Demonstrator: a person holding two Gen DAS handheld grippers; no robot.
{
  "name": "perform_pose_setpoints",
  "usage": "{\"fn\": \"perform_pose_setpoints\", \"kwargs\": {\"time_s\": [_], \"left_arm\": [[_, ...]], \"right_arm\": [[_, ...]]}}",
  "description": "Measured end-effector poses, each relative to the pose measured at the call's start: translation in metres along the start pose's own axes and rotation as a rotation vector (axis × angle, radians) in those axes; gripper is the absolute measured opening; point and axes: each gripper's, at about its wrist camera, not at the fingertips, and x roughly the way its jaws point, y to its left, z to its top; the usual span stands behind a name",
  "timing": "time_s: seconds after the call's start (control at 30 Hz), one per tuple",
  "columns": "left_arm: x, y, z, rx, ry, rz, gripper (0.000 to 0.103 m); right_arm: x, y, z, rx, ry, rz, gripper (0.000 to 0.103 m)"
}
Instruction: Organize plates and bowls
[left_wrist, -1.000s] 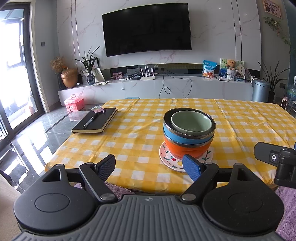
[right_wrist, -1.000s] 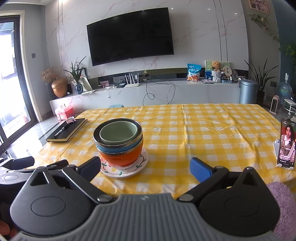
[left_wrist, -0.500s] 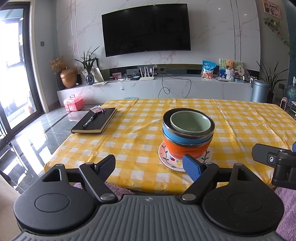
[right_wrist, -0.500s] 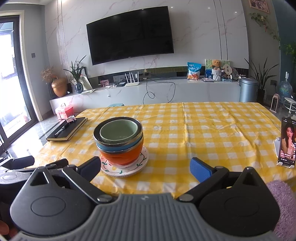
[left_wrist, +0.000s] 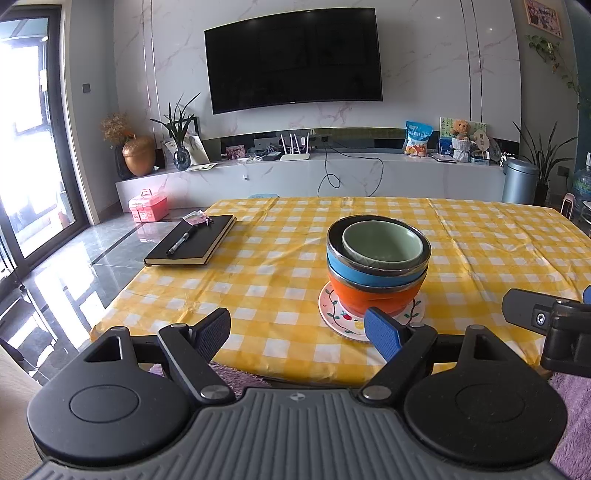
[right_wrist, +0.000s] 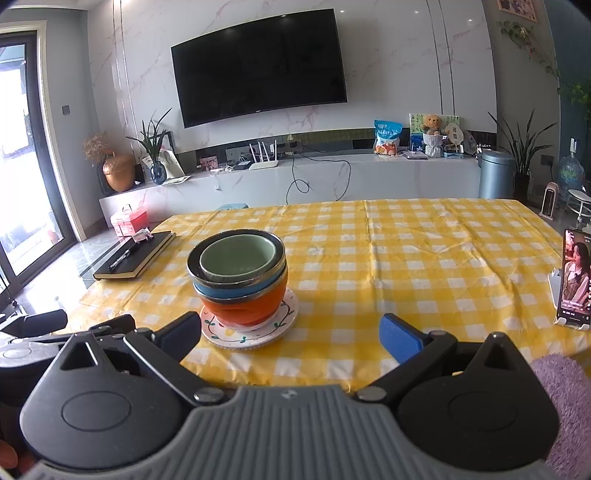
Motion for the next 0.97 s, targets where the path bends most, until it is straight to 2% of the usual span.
{"fn": "perform_pose_setpoints", "kwargs": {"time_s": [0.73, 0.97], "left_arm": [[-0.0019, 0.0009, -0.0003, -0.001, -0.002, 0.025, 0.096], [0.002, -0.0011, -0.0019, 0.004, 0.01, 0.023, 0.096]], "right_arm": [[0.0056, -0.0021, -0.0028, 0.018, 0.032, 0.013, 0.1], [0.001, 0.0005, -0.0014, -0.011, 0.001, 0.014, 0.1]]}}
